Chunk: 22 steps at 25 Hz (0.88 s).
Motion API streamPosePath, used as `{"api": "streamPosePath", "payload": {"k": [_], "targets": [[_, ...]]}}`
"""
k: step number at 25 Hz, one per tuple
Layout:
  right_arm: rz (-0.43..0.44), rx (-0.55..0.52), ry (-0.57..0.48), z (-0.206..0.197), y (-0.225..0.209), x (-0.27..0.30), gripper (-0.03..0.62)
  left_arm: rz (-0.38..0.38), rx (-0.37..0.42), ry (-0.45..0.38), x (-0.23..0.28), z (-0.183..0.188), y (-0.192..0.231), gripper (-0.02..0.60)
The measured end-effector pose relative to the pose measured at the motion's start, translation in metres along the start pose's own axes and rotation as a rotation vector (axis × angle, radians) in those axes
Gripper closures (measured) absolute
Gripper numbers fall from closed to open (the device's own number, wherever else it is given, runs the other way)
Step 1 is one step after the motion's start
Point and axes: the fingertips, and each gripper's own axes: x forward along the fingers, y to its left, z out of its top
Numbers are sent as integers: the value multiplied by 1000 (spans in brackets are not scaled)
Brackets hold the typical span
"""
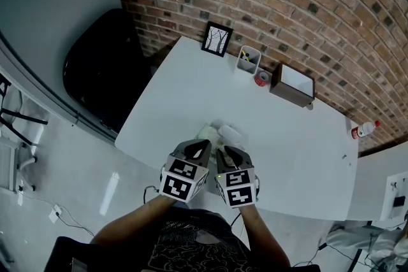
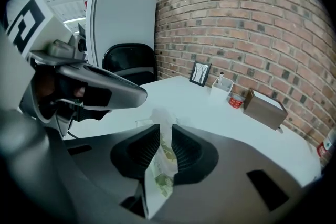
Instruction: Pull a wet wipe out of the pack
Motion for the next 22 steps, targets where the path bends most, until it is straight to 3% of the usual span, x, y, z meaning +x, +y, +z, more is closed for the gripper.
{"api": "streamPosePath", "payload": {"k": [6,11,22], "targets": [[-11,23,25,-5,-2,7,527,-16,4,8,4,-2,3,569],[-29,33,20,-4,-3,9,572,-27,7,13,6,-1,5,569],[-60,66,-6,2,-11,3,577,-50,19,13,8,2,-3,569]]}}
